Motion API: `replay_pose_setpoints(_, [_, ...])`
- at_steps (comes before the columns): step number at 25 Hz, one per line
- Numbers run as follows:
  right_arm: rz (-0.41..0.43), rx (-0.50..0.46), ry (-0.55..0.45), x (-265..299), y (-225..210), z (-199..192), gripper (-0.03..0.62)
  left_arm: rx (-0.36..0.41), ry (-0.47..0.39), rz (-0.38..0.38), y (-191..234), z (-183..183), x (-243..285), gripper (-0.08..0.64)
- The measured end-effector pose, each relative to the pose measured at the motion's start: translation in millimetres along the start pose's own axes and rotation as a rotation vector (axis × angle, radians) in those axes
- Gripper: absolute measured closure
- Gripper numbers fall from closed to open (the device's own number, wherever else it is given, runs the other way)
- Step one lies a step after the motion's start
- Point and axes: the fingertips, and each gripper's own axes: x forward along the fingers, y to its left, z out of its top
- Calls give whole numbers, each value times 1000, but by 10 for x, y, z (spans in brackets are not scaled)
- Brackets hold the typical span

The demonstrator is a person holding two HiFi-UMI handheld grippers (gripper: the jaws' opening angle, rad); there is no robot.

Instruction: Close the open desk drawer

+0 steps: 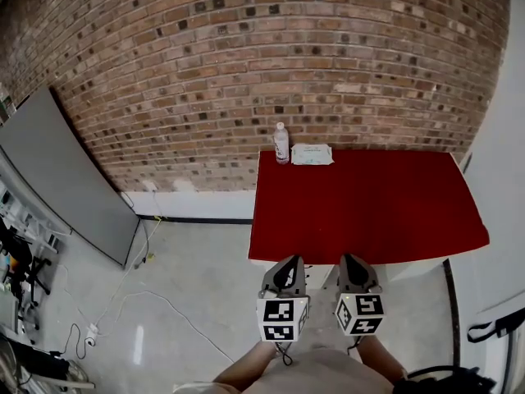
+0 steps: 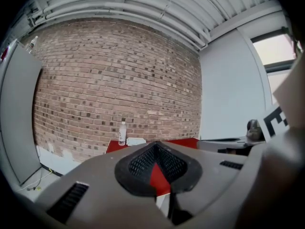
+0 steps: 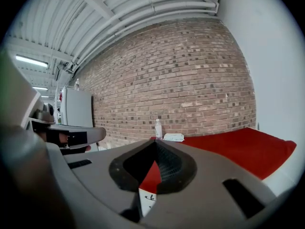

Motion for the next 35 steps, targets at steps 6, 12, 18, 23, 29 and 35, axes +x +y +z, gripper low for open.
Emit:
replay_pose_setpoints(6, [34, -8, -17, 53, 68, 113, 594, -10, -32, 18, 16, 116, 21, 552])
replay_pose_setpoints(12, [36, -19, -45, 25, 92, 175, 594, -13, -35, 17, -15, 111, 25, 552])
replay_pose_setpoints(18, [46, -16, -26, -23, 67, 121, 594, -26, -22, 22, -44, 47, 39, 552])
replay_pose_setpoints(23, [46, -15, -11, -81, -59, 80, 594, -44, -27, 28, -131, 36, 98, 552])
replay_pose_setpoints(29, [53, -19, -22, -109, -142, 113, 594, -38, -38, 38, -224, 52, 107, 552])
replay_pose_setpoints(35, [60, -28, -30, -126, -153, 149, 594, -25, -52, 43, -266, 103, 89, 552])
